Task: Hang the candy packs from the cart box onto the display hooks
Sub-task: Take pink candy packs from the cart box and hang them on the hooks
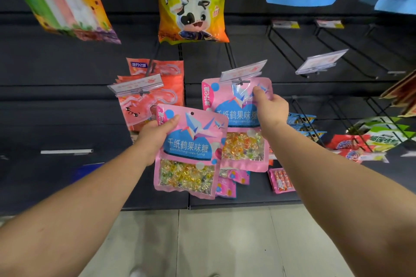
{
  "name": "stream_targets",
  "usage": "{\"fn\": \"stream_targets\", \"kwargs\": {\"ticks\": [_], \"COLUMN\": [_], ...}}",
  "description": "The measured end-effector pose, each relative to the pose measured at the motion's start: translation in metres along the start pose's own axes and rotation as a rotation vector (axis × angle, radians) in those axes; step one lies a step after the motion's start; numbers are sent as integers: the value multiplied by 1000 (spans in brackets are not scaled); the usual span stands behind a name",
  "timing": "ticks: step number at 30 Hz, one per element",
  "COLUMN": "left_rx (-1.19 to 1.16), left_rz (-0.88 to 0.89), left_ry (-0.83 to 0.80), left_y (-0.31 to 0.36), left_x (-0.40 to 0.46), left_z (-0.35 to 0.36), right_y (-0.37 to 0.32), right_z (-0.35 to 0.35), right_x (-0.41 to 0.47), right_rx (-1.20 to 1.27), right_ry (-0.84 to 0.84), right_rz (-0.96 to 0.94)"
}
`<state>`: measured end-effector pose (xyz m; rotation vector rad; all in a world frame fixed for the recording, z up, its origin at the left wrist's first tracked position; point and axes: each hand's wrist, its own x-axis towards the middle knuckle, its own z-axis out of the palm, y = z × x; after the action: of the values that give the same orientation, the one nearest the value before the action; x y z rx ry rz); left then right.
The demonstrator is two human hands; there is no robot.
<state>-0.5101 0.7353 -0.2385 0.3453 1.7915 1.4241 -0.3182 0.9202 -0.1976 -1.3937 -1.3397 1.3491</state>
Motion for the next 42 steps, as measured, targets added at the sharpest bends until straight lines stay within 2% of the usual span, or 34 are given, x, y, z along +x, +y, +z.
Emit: {"fn": "stream_targets", "kwargs": {"ticks": [8, 12, 13, 17, 19, 24, 36, 42], "left_rx": [71, 59, 47, 30, 37, 36, 86, 198], "left_rz": [31, 46, 43, 60, 80, 92, 7, 8], "left_ry": [42, 42, 50, 88, 104, 135, 172, 147], "left_y": [4, 14, 16, 29, 36, 48, 59, 56], "left_x": [-1, -5, -4, -1, -2, 6, 9, 12], "left_z": [28, 51, 56, 78, 91, 112, 123, 119], "right_y": [3, 12, 16, 17, 10, -8, -11, -7], "right_z": [6, -1, -4, -14, -15, -11, -3, 0], "right_x": [8, 2, 0, -14, -19, -12, 3, 5], "right_rx": [51, 121, 164, 277, 248, 184, 77, -8], "right_ry": [-89, 114, 105, -262, -308, -170, -114, -51], "right_rz": [184, 139, 135, 157, 122, 54, 86, 83]}}
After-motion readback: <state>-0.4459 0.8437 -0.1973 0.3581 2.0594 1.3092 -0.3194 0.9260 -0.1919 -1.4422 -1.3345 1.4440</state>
